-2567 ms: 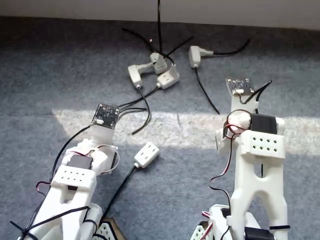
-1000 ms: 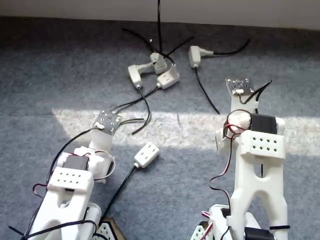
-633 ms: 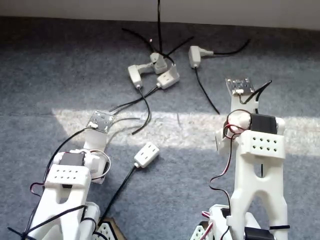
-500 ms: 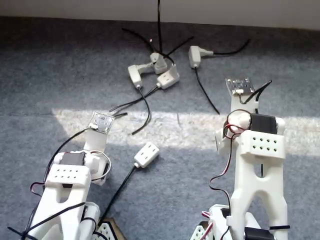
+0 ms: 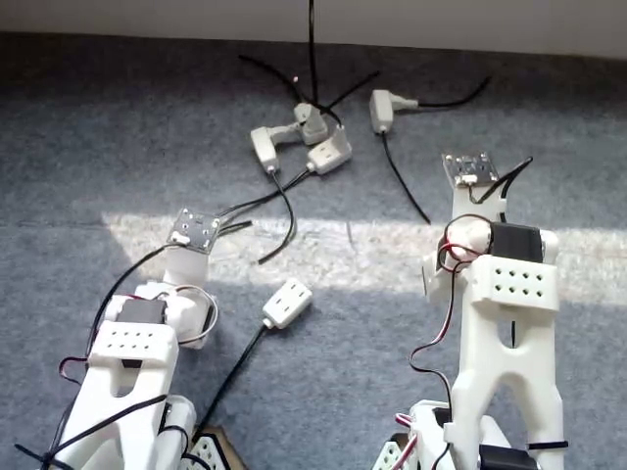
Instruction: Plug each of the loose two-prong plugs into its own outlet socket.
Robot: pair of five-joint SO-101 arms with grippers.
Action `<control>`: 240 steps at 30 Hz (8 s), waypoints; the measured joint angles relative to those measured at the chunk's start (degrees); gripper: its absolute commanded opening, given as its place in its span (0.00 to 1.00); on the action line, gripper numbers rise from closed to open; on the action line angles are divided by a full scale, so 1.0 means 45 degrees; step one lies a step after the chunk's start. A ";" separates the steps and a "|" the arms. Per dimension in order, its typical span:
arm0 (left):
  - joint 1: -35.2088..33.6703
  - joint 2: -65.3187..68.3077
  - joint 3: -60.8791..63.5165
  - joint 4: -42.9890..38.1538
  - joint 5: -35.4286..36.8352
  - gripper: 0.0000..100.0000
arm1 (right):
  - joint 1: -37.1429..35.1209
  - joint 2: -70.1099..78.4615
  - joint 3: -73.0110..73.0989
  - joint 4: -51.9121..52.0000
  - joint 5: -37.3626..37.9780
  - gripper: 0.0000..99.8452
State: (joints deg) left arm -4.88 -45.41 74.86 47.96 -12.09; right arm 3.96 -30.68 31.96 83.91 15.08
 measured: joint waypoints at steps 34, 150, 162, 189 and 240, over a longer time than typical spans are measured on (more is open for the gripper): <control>-0.0098 0.0020 0.0293 0.0821 0.3810 0.16 | 0.0000 0.0000 0.0000 0.0000 0.0000 0.25; 0.9846 0.0039 0.2090 -1.7504 1.8872 0.01 | -0.4923 -0.6799 0.5216 -0.6252 -0.1719 0.01; 0.9983 0.0020 0.2422 -1.7563 1.8872 0.01 | -0.3907 -0.3751 0.4864 -0.7326 -0.1641 0.01; 0.9827 0.0020 0.2462 -1.7602 1.8930 0.01 | -0.4923 -0.8869 0.4474 -0.5099 0.0000 0.01; 0.9788 0.0020 0.2559 -1.7582 1.8872 0.01 | -0.3927 -0.1973 0.3223 -0.6388 0.0215 0.01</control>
State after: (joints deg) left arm 39.16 -45.32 86.37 -31.16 72.84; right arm -13.71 -39.56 46.46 55.16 16.04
